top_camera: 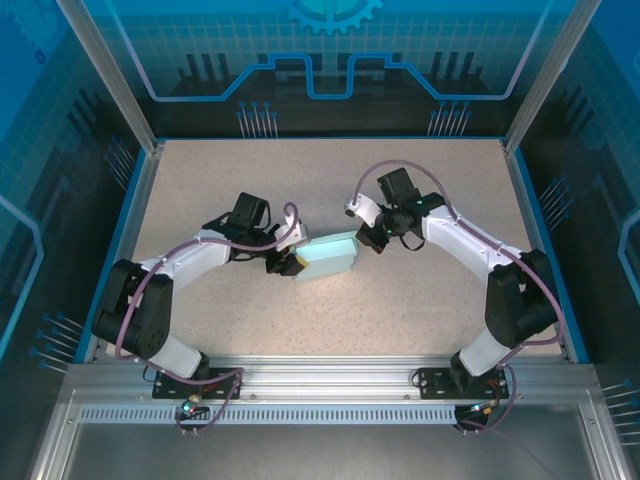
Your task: Fold the paper box
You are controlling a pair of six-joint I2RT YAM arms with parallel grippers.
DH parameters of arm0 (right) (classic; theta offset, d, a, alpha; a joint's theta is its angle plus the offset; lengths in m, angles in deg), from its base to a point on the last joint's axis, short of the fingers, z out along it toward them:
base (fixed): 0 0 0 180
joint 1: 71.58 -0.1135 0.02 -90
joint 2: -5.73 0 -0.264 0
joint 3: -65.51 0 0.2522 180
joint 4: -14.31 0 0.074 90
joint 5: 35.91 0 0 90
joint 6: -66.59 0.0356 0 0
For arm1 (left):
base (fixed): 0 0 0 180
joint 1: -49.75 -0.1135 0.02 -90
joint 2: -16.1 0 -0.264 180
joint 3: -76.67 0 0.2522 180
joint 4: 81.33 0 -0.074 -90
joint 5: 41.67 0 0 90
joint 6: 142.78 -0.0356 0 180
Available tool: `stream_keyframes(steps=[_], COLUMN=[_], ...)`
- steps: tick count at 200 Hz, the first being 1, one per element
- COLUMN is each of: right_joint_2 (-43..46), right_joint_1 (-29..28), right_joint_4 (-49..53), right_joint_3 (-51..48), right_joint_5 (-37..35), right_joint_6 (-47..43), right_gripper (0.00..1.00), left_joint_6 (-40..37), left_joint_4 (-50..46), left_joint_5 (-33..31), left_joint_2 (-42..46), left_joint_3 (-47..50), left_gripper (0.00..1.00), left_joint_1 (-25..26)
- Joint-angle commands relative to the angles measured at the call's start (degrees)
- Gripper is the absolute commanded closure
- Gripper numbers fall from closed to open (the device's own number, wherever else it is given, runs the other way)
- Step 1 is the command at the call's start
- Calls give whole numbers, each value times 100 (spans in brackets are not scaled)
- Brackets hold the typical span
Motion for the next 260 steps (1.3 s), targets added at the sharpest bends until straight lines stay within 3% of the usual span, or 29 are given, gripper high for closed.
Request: stream_keyframes(steps=[1, 97, 151, 260], right_joint_2=[50, -267, -311, -171], right_joint_1=[-141, -725, -921, -1175], right_joint_4=[223, 767, 648, 189], right_joint_3=[224, 651, 584, 186], right_joint_5=[-304, -1509, -1672, -1844], right_joint_6=[977, 3483, 4206, 5172], right_gripper=[100, 100, 99, 100], left_joint_6=[56, 205, 258, 266], left_joint_4=[-89, -121, -157, -133], left_joint_5=[-69, -358, -518, -746], left_joint_2=[-98, -274, -322, -374], left_joint_3=[-150, -259, -301, -321], left_gripper=[48, 51, 56, 57], left_joint_1=[61, 182, 247, 318])
